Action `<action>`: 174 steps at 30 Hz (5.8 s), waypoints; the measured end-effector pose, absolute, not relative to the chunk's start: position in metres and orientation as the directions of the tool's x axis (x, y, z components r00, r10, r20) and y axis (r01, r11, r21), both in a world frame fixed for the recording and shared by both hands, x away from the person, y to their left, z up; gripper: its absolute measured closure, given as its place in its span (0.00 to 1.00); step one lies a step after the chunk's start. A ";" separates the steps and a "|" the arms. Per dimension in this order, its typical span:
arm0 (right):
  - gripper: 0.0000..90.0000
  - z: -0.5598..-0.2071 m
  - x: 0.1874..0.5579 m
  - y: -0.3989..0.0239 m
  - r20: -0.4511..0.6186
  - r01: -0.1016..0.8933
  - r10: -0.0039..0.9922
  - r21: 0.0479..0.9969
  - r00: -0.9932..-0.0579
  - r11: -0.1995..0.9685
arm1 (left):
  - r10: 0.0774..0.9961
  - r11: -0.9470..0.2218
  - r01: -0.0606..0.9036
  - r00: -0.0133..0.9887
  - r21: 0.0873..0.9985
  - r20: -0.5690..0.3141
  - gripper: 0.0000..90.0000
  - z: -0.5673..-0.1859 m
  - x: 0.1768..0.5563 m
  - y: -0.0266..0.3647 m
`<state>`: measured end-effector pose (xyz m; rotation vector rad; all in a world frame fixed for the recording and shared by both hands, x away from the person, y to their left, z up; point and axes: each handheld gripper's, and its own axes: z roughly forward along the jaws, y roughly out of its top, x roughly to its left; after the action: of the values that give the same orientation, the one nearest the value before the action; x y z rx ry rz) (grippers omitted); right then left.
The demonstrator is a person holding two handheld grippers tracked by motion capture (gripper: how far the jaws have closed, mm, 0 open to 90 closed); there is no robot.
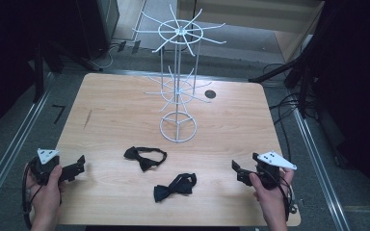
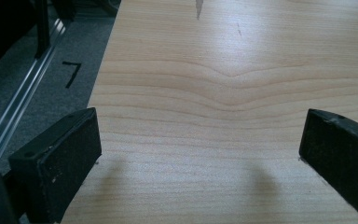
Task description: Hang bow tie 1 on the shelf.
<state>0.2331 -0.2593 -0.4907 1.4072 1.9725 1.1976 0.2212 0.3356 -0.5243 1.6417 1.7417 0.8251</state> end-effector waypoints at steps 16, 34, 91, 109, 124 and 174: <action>0.16 -0.473 0.255 -0.233 0.133 0.519 0.882 0.843 -0.452 0.139 | 0.998 0.047 0.636 -0.059 0.770 -0.012 0.00 -0.525 0.223 0.337; 0.16 -0.498 0.255 -0.194 0.165 0.552 0.823 0.809 -0.544 0.203 | 0.998 0.046 0.637 -0.057 0.769 -0.013 0.00 -0.525 0.225 0.337; 0.93 -0.511 0.235 -0.139 0.144 0.509 0.678 0.774 -0.721 0.376 | 0.998 0.047 0.650 -0.054 0.759 -0.016 0.00 -0.525 0.223 0.339; 0.92 -0.480 0.234 -0.153 0.124 0.418 0.732 0.878 -0.670 0.233 | 0.998 0.053 0.647 -0.050 0.761 -0.027 0.00 -0.525 0.221 0.338; 0.92 -0.453 0.239 -0.171 0.115 0.368 0.770 0.915 -0.628 0.163 | 0.998 0.065 0.615 -0.044 0.786 -0.048 0.00 -0.524 0.220 0.336; 0.92 -0.396 0.293 -0.188 0.052 0.276 0.840 0.954 -0.541 0.118 | 0.998 0.058 0.622 -0.023 0.781 -0.056 0.00 -0.525 0.221 0.337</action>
<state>0.2935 -0.1878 -0.3960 1.0779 1.8881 1.4335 0.2215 0.3366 -0.5245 1.6305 1.7134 0.7695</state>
